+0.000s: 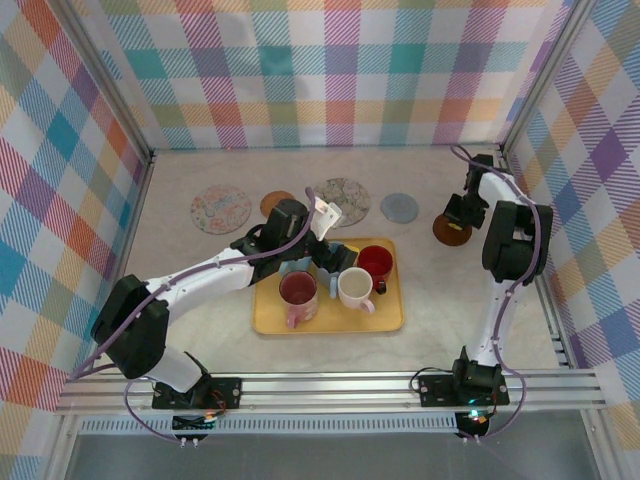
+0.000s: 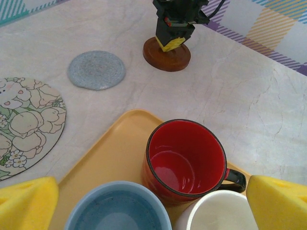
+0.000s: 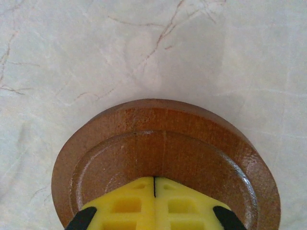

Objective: Place the cup by the coaster

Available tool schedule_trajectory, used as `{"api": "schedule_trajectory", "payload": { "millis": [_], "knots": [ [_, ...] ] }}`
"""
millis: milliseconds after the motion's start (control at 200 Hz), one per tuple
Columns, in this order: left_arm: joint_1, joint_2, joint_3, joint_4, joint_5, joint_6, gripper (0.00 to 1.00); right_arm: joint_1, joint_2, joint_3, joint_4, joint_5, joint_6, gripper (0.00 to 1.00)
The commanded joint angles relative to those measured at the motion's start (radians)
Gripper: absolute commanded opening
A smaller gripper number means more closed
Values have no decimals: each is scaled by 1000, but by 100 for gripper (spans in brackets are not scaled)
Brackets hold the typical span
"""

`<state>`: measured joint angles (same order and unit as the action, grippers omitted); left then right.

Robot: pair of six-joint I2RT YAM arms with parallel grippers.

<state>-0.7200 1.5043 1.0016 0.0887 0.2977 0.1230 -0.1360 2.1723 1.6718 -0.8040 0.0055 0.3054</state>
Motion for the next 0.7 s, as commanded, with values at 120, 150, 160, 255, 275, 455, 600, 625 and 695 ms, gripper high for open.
{"api": "schedule_trajectory", "payload": {
  "millis": [120,150,160,255,275,455,600,625,695],
  "knots": [
    [-15,19,40,13,17,3,100,10,70,70,-30,-29,6,0],
    [-14,19,41,13,15,3,100,12,78,79,-31,-32,6,0],
    [-15,19,41,14,15,3,100,12,81,82,-32,-32,5,0],
    [-15,21,44,10,13,1,100,18,102,112,-39,-34,8,0],
    [-15,20,45,7,12,1,100,19,106,118,-41,-35,9,0],
    [-14,8,37,0,-5,1,100,31,137,159,-46,-42,15,0],
    [-15,7,37,-1,-5,-1,100,33,155,185,-50,-39,19,0],
    [-15,7,37,-1,-5,-2,100,33,157,188,-50,-39,20,0],
    [-15,10,41,-2,-3,0,100,32,164,198,-52,-37,19,0]
  ]
}}
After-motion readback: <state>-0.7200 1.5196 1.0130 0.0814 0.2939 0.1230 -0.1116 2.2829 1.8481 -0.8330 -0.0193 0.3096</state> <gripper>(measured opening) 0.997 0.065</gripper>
